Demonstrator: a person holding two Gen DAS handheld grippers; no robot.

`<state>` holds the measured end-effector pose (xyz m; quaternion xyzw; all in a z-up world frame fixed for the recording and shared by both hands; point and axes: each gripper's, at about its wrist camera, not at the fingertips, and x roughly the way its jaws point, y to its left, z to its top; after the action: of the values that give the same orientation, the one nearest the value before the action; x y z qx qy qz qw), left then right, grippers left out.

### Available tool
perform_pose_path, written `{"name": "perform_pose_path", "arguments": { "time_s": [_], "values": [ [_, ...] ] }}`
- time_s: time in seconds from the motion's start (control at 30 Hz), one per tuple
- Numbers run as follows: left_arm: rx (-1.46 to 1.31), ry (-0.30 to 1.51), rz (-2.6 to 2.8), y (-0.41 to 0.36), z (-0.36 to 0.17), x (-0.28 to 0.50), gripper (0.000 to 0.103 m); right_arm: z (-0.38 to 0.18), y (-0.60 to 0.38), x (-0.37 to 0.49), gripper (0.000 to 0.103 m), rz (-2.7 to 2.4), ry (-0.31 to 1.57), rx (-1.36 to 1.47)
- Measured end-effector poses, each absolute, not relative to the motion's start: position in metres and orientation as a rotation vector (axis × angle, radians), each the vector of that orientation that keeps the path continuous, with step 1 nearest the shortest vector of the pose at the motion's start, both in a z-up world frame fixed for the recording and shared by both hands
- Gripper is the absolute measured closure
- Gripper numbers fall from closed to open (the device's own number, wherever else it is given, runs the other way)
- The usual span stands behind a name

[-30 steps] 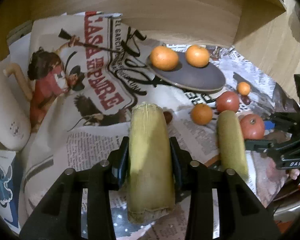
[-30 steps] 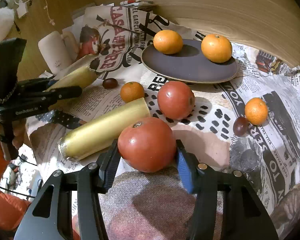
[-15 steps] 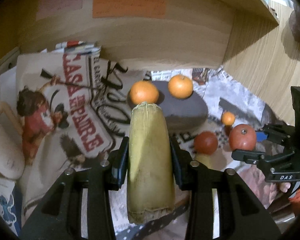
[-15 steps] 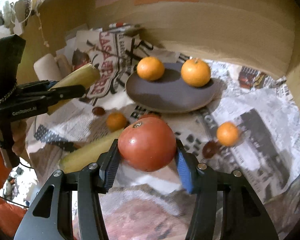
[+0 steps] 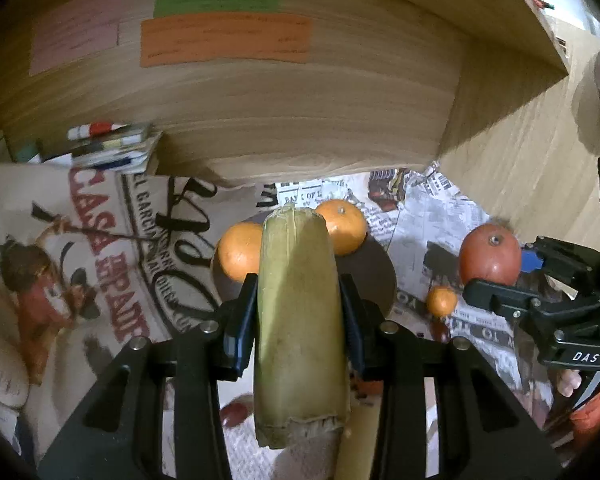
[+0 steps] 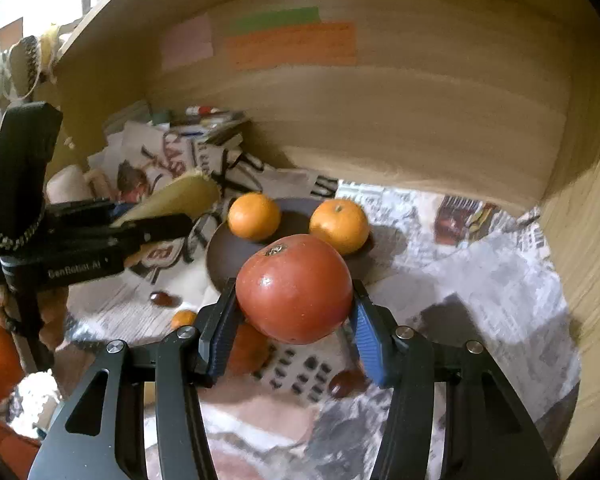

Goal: Organize fruits
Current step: 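Lower the corn and tomato onto the grey plate and open both tools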

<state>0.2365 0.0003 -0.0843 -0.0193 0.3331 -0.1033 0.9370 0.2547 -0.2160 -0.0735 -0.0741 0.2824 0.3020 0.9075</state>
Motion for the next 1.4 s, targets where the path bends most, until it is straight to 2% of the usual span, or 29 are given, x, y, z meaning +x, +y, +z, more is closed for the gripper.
{"name": "perform_pose_path", "arguments": {
  "time_s": [0.37, 0.8, 1.4],
  "values": [
    [-0.037, 0.697, -0.19, -0.014, -0.089, 0.289, 0.064, -0.063, -0.214, 0.293, 0.054, 0.613, 0.565, -0.156],
    [-0.048, 0.769, -0.167, -0.023, -0.114, 0.34, 0.064, -0.091, -0.202, 0.338, 0.054, 0.598, 0.652, -0.194],
    [-0.008, 0.797, -0.174, -0.031, -0.131, 0.357, 0.063, -0.127, -0.185, 0.358, 0.054, 0.621, 0.761, -0.216]
  ]
}}
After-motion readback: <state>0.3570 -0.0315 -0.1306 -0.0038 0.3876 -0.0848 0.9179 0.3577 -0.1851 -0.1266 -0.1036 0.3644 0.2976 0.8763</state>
